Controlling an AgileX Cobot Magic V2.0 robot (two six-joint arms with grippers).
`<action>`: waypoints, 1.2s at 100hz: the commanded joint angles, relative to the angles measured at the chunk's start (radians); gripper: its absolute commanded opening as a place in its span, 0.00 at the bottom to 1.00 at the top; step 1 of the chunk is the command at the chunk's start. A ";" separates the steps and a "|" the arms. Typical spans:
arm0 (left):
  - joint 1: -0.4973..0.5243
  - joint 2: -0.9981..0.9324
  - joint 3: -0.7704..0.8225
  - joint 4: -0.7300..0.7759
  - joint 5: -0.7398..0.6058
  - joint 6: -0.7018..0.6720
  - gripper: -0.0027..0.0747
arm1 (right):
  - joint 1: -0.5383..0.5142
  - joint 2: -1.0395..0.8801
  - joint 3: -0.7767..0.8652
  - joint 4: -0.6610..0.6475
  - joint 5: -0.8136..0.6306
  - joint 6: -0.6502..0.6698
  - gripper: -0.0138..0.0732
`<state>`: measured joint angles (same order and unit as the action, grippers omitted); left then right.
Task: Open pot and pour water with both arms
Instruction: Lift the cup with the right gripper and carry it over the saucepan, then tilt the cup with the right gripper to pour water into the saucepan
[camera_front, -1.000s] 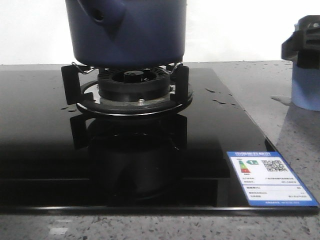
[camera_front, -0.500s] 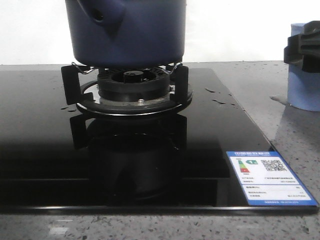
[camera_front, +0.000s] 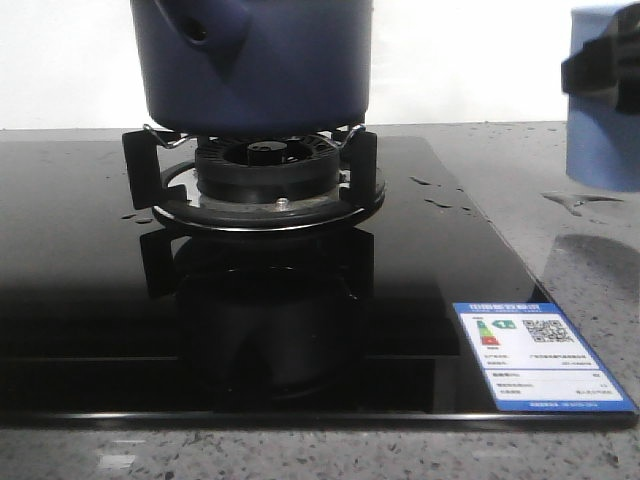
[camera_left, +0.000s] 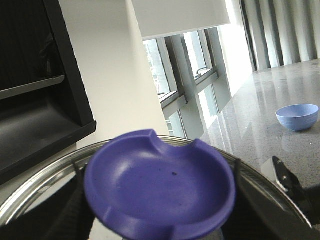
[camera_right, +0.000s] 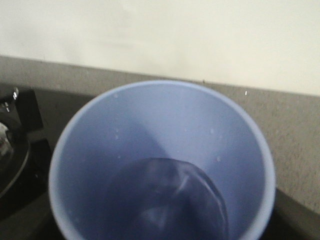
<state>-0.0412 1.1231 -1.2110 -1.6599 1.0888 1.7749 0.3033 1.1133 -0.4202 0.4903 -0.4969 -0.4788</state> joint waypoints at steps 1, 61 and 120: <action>0.002 -0.023 -0.030 -0.100 0.005 -0.009 0.38 | 0.001 -0.057 -0.051 -0.054 -0.085 0.002 0.39; 0.002 -0.023 -0.030 -0.118 0.003 -0.009 0.38 | 0.001 0.023 -0.645 -0.226 0.421 0.002 0.39; 0.002 -0.054 -0.032 -0.132 -0.071 -0.062 0.38 | 0.181 0.275 -0.885 -0.633 0.508 -0.002 0.39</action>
<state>-0.0412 1.1000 -1.2110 -1.6768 1.0307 1.7255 0.4806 1.4071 -1.2570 -0.0479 0.1190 -0.4788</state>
